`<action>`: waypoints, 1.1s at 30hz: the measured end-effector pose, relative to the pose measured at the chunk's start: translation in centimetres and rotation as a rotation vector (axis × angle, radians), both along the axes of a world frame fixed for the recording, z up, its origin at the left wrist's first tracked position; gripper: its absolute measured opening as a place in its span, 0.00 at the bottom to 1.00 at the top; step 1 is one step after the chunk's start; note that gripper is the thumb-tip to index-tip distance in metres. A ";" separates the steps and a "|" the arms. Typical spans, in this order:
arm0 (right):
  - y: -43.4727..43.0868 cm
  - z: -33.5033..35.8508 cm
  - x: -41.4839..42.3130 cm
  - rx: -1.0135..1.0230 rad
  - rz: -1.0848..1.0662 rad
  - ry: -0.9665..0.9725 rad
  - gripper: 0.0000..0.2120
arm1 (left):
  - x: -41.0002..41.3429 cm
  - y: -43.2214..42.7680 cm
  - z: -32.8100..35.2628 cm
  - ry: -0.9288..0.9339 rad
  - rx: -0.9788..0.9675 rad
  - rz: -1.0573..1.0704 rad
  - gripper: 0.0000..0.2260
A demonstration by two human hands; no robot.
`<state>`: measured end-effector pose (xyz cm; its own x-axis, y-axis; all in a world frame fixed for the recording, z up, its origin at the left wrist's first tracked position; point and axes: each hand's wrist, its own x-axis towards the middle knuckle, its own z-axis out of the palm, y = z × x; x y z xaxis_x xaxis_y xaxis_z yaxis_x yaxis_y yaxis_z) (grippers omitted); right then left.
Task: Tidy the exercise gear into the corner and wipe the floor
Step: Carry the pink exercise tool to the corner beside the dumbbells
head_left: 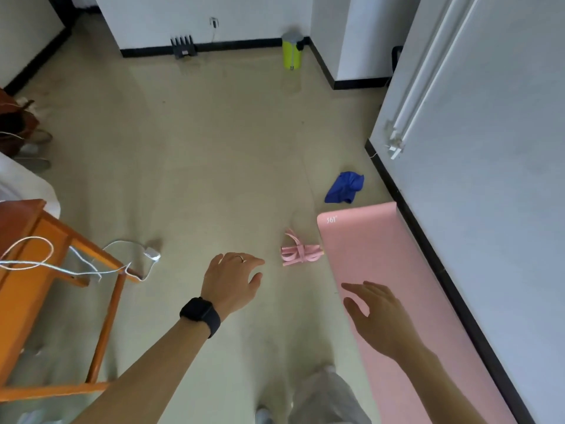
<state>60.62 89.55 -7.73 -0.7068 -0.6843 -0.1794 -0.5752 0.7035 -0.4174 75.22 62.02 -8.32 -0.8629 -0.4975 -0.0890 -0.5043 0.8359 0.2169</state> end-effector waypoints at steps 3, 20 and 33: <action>-2.6 -3.1 -2.7 0.059 -0.016 -0.079 0.19 | -4.0 -2.8 -3.5 -0.067 0.050 -0.031 0.16; -20.3 -22.1 -28.8 0.317 -0.016 -0.461 0.19 | -28.8 -17.7 -21.1 -0.337 0.215 0.000 0.14; -29.7 -53.9 -38.1 0.553 -0.005 -0.531 0.25 | -38.7 -22.3 -55.5 -0.685 0.370 -0.173 0.20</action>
<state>22.51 59.88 -61.58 -0.4328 -0.3935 -0.8111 -0.3924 0.8922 -0.2234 36.55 39.72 -63.81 -0.6190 -0.1957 -0.7606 -0.4952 0.8490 0.1845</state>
